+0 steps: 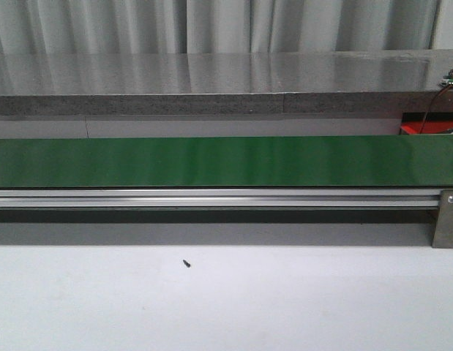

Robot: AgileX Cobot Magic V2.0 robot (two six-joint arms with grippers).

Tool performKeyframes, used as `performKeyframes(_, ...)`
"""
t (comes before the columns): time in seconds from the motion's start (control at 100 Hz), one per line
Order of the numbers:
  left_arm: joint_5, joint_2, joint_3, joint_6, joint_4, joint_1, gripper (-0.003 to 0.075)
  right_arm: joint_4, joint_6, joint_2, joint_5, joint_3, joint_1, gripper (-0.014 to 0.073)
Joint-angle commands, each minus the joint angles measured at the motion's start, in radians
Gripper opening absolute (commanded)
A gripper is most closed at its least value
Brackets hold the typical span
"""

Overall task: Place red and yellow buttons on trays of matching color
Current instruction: 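Lower the left gripper toward a red-capped button beside the belt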

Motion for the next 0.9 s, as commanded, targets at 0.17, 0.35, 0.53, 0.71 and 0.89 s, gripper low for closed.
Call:
performKeyframes(0.17, -0.069, 0.143, -0.041, 0.021, 0.000, 0.104, 0.0620, -0.008, -0.003, -0.019, -0.084, -0.019, 0.001, -0.0068)
performKeyframes(0.35, -0.113, 0.201, -0.041, 0.021, 0.028, 0.159, 0.0620, -0.008, -0.003, -0.019, -0.084, -0.019, 0.001, -0.0068)
performKeyframes(0.53, -0.149, 0.254, -0.041, 0.021, 0.058, 0.174, 0.0620, -0.008, -0.003, -0.019, -0.084, -0.019, 0.001, -0.0068)
performKeyframes(0.71, -0.191, 0.329, -0.041, 0.021, 0.052, 0.174, 0.0620, -0.008, -0.003, -0.019, -0.084, -0.019, 0.001, -0.0068)
performKeyframes(0.89, -0.229, 0.400, -0.041, 0.021, 0.045, 0.174, 0.0620, -0.008, -0.003, -0.019, -0.084, -0.019, 0.001, -0.0068)
